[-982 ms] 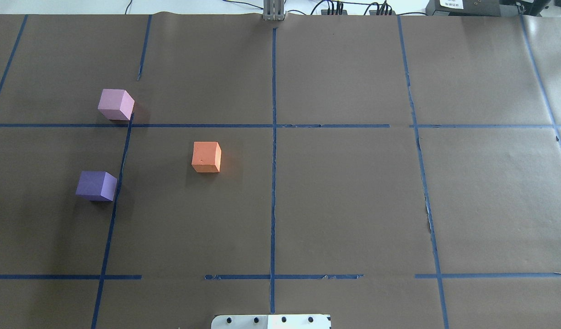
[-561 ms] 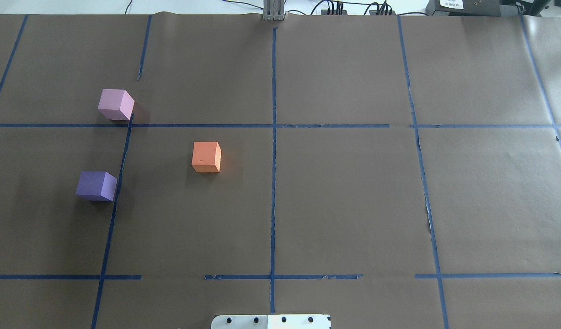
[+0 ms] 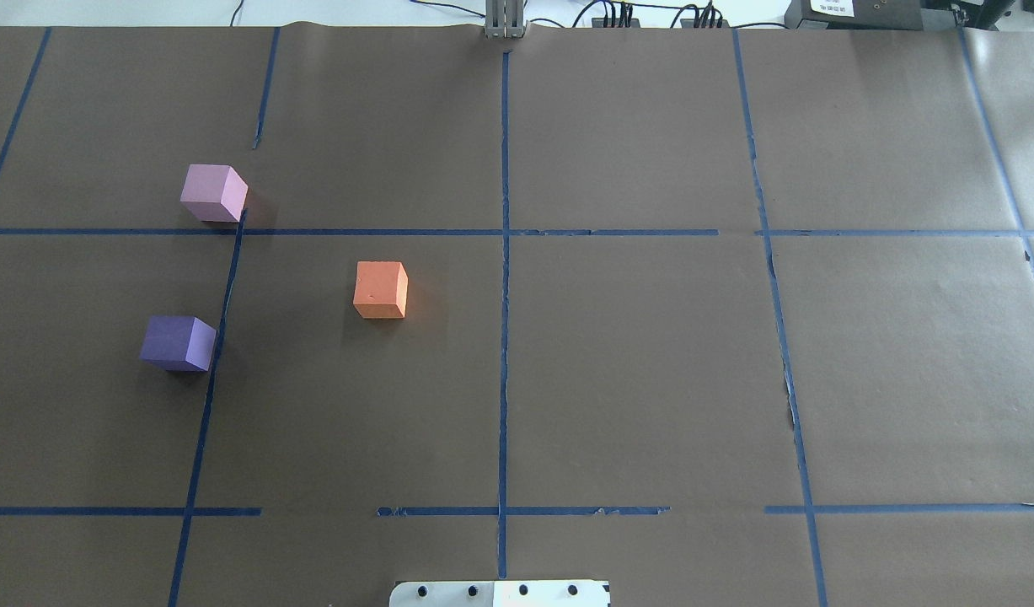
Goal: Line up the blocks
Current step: 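Move the left gripper over the orange cube and lower onto it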
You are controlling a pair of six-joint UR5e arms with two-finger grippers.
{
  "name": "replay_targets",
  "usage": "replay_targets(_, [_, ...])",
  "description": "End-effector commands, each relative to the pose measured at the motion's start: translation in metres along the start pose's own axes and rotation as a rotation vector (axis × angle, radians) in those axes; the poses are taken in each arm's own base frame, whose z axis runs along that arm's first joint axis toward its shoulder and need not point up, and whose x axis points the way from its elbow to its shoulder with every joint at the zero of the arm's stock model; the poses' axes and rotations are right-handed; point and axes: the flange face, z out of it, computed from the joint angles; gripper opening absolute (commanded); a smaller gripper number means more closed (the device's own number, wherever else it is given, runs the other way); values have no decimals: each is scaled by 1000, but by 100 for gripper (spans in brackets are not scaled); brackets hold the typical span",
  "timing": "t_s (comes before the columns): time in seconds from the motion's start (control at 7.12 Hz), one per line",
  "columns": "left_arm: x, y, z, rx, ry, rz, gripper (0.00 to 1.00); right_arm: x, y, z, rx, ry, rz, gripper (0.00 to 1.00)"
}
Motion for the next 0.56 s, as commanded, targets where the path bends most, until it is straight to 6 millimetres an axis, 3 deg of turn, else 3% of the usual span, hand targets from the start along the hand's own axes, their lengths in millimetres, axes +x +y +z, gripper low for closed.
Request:
replay_targets(0.0, [122, -53, 42, 5, 39, -94, 100, 0, 0, 0, 0, 0, 0, 100])
replay_targets(0.14, [179, -64, 68, 24, 21, -77, 100, 0, 0, 0, 0, 0, 0, 100])
replay_targets(0.28, [241, -63, 103, 19, 20, -68, 100, 0, 0, 0, 0, 0, 0, 100])
replay_targets(0.42, [286, -57, 121, 3, 43, -100, 100, -1, 0, -1, 1, 0, -1, 100])
